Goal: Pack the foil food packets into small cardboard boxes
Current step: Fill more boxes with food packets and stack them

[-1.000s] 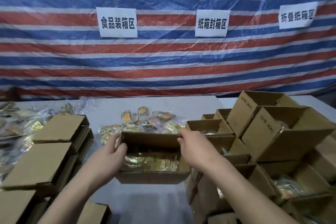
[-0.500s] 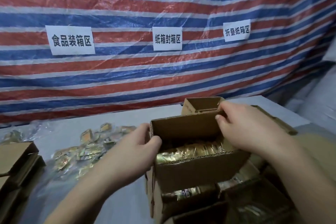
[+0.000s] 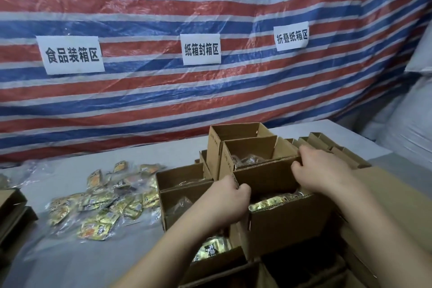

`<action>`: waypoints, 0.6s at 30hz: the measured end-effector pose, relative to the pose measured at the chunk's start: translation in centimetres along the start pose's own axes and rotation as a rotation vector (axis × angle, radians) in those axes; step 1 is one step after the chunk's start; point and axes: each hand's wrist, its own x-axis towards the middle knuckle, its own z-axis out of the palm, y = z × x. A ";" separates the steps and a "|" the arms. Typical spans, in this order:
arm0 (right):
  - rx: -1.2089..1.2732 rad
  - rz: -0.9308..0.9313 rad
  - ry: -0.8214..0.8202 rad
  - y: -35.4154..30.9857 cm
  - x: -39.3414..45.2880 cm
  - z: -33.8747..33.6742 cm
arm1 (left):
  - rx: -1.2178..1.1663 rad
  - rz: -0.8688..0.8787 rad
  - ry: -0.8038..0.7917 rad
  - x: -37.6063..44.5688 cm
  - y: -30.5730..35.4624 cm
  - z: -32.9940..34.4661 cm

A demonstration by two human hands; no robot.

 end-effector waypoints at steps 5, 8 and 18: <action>0.032 0.003 -0.043 0.3 2.2 1.3 | 0.014 -0.043 0.045 2.1 0.6 1.8; 0.051 0.012 -0.035 0.6 3.3 1.9 | 0.019 -0.068 0.070 3.2 0.9 2.3; 0.134 0.072 -0.089 0.6 3.9 2.5 | -0.055 -0.094 0.067 3.9 -0.1 2.8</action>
